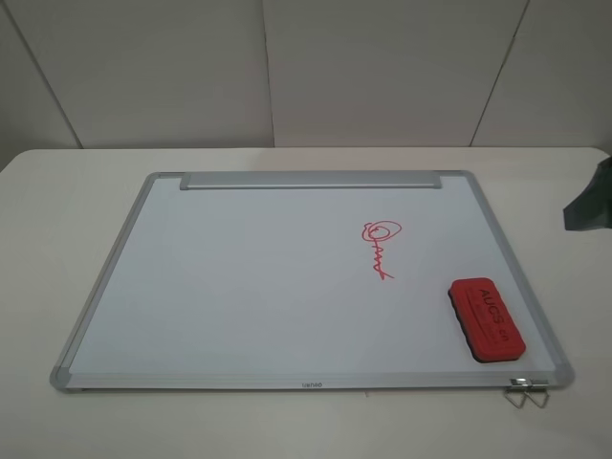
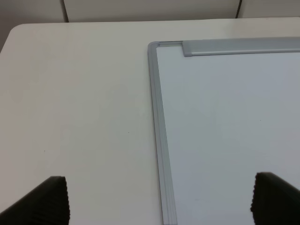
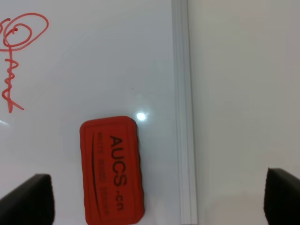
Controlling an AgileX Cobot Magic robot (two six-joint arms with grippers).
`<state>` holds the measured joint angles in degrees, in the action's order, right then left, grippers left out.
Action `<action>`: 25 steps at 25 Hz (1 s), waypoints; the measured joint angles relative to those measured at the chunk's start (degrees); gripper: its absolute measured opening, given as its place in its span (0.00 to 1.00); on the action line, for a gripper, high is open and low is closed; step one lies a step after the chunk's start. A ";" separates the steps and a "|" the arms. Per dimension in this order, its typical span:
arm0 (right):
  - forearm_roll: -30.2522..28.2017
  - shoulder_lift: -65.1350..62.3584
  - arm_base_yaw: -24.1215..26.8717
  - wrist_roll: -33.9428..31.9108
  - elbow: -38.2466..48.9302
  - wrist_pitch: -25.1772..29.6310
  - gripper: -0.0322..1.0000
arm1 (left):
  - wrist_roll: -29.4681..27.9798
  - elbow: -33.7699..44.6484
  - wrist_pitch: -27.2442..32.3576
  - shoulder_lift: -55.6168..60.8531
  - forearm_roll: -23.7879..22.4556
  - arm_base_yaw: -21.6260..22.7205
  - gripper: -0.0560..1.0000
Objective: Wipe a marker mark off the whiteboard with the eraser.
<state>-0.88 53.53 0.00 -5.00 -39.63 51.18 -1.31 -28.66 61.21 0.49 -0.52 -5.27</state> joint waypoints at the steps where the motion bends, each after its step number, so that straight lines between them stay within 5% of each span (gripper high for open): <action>1: 0.00 -2.43 0.26 0.62 0.00 1.12 0.81 | 0.00 0.00 0.00 0.00 0.00 0.00 0.79; 7: 0.88 -17.27 0.31 1.99 0.00 6.01 0.81 | 0.00 0.00 0.00 0.00 0.00 0.00 0.79; 25: 0.88 -44.20 0.31 1.99 5.50 6.72 0.81 | 0.00 0.00 0.00 0.00 0.00 0.00 0.79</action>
<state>0.00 9.33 0.31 -3.02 -34.13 57.89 -1.31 -28.66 61.21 0.49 -0.52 -5.27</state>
